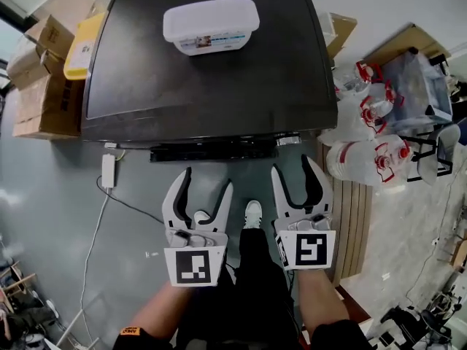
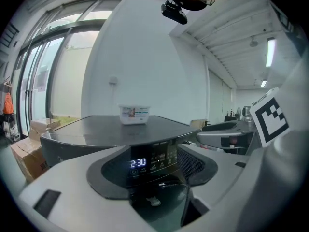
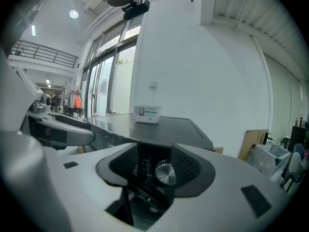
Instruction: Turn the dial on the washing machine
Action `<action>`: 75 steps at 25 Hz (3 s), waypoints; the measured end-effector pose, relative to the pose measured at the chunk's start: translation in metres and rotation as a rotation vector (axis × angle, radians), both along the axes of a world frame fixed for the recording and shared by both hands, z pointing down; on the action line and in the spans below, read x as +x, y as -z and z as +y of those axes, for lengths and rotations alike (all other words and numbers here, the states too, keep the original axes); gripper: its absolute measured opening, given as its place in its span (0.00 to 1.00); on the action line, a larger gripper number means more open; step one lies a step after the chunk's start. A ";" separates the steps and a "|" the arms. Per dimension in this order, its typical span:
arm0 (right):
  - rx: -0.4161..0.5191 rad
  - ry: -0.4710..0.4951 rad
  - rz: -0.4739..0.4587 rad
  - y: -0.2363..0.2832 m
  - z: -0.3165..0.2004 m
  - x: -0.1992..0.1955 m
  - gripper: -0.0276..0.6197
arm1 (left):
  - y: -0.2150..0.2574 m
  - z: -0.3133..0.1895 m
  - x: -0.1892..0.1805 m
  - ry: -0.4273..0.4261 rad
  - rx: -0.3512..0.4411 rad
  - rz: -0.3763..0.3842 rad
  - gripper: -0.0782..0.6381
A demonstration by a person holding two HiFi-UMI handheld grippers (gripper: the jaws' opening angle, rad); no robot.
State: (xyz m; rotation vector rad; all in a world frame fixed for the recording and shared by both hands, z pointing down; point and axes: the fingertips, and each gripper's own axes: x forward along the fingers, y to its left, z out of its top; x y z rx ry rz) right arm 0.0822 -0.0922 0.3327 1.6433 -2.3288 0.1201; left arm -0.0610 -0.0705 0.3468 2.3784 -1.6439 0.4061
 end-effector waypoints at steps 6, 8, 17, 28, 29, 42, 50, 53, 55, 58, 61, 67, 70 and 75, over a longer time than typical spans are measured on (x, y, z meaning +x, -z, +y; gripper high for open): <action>0.009 0.008 -0.011 0.048 0.035 -0.027 0.30 | 0.048 0.025 -0.015 -0.044 0.024 0.008 0.44; 0.009 0.014 -0.009 0.063 0.047 -0.037 0.27 | 0.065 0.035 -0.020 -0.063 0.032 -0.001 0.33; -0.043 0.091 -0.048 0.108 0.093 -0.070 0.08 | 0.108 0.077 -0.016 -0.170 0.021 0.004 0.13; -0.035 0.390 -0.022 0.156 0.138 -0.054 0.07 | 0.163 0.123 0.022 0.032 0.043 0.016 0.13; -0.030 0.410 -0.030 0.160 0.139 -0.049 0.07 | 0.166 0.126 0.030 0.045 0.048 0.008 0.13; 0.066 0.442 -0.074 0.199 0.152 -0.020 0.07 | 0.193 0.161 0.034 0.163 0.086 -0.035 0.13; 0.046 0.410 -0.103 0.203 0.172 -0.042 0.07 | 0.198 0.171 0.017 0.113 0.115 -0.040 0.13; 0.028 0.399 -0.107 0.197 0.176 -0.048 0.06 | 0.194 0.172 0.015 0.094 0.110 -0.037 0.13; 0.016 0.391 -0.102 0.194 0.178 -0.050 0.06 | 0.194 0.171 0.015 0.080 0.116 -0.036 0.13; 0.011 0.389 -0.104 0.193 0.178 -0.053 0.06 | 0.195 0.170 0.015 0.072 0.117 -0.028 0.13; 0.015 0.382 -0.110 0.193 0.178 -0.052 0.06 | 0.193 0.169 0.014 0.068 0.115 -0.026 0.13; 0.011 0.382 -0.115 0.192 0.177 -0.052 0.06 | 0.189 0.170 0.013 0.072 0.089 -0.027 0.13; 0.009 0.387 -0.117 0.190 0.177 -0.052 0.06 | 0.190 0.168 0.014 0.072 0.104 -0.032 0.13; 0.011 0.392 -0.117 0.191 0.177 -0.050 0.06 | 0.189 0.167 0.014 0.077 0.108 -0.041 0.13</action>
